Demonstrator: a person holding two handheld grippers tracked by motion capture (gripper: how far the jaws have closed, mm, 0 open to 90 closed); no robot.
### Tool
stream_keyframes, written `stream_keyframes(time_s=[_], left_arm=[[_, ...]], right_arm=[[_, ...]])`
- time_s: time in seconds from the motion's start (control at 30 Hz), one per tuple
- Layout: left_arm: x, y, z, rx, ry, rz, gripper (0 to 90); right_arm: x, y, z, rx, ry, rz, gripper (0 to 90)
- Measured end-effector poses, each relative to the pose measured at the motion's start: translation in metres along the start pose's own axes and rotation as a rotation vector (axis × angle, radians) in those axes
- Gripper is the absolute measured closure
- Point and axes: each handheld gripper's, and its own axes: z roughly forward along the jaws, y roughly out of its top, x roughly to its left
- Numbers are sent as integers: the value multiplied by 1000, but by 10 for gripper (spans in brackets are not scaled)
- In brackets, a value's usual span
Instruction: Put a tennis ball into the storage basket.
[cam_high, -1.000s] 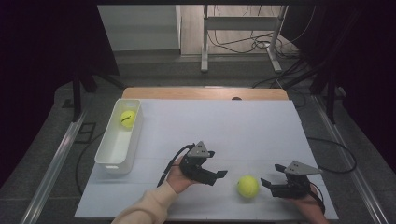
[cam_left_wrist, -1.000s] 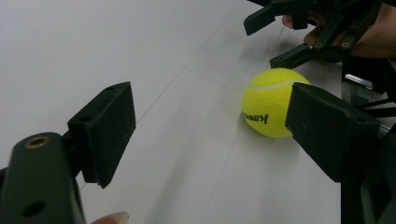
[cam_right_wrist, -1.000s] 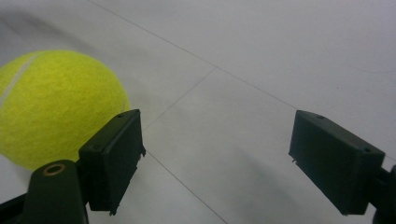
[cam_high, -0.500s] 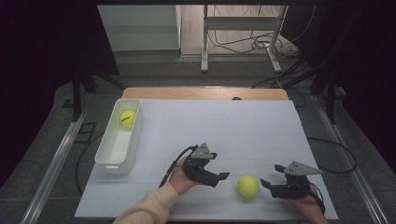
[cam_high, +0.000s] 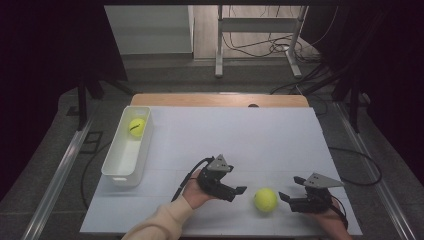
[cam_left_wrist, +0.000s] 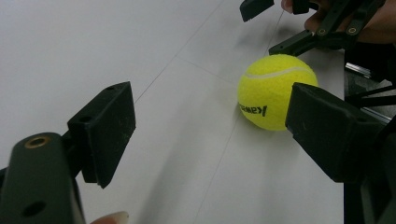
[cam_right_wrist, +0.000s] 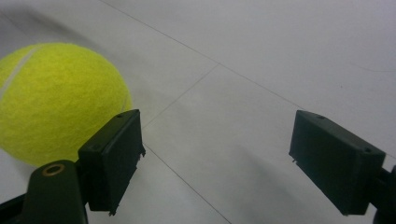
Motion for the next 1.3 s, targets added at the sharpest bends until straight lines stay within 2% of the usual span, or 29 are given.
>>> stream_keyframes(time_s=[0.53, 1.0, 1.3], left_arm=[[-2, -2, 7, 26, -7, 6, 167], [1, 5, 10, 4, -2, -6, 171], [-3, 9, 18, 24, -20, 13, 171]], right_arm=[[1, 0, 1, 6, -2, -4, 176], [1, 0, 1, 4, -4, -3, 176], [0, 0, 0, 1, -6, 0, 176]])
